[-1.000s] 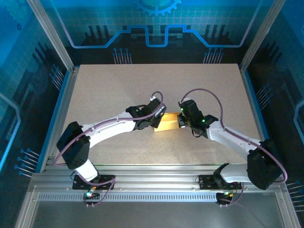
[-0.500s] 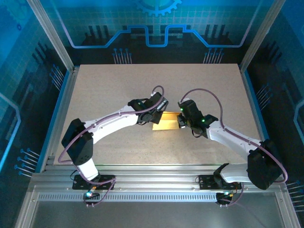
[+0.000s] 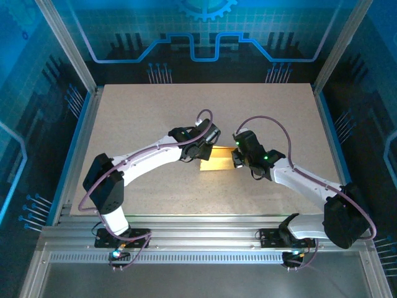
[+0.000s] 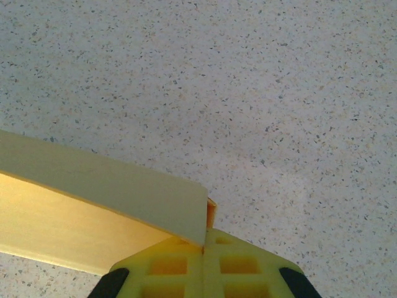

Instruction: Fold the paper box

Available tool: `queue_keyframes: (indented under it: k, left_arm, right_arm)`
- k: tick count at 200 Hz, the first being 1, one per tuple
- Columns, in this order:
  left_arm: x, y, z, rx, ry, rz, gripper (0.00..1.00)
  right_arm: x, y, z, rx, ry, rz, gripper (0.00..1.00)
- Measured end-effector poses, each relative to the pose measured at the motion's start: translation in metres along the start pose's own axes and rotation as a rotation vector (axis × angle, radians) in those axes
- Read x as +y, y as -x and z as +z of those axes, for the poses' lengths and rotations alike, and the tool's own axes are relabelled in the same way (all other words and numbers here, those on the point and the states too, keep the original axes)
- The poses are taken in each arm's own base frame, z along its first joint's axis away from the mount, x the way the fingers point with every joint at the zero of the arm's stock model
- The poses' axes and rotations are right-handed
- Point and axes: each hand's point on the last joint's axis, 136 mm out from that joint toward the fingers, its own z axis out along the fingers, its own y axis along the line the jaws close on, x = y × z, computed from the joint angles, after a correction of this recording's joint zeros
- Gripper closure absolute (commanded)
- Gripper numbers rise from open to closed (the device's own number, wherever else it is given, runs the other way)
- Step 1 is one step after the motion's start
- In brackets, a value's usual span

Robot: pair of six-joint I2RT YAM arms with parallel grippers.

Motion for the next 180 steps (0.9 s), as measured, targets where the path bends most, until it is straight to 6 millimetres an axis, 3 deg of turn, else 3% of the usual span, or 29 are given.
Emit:
queue_keyframes:
  k: [180]
  left_arm:
    - [0.005, 0.001, 0.010, 0.092, -0.072, -0.258, 1.00]
  right_arm:
    - [0.006, 0.002, 0.000, -0.008, 0.022, -0.002, 1.00]
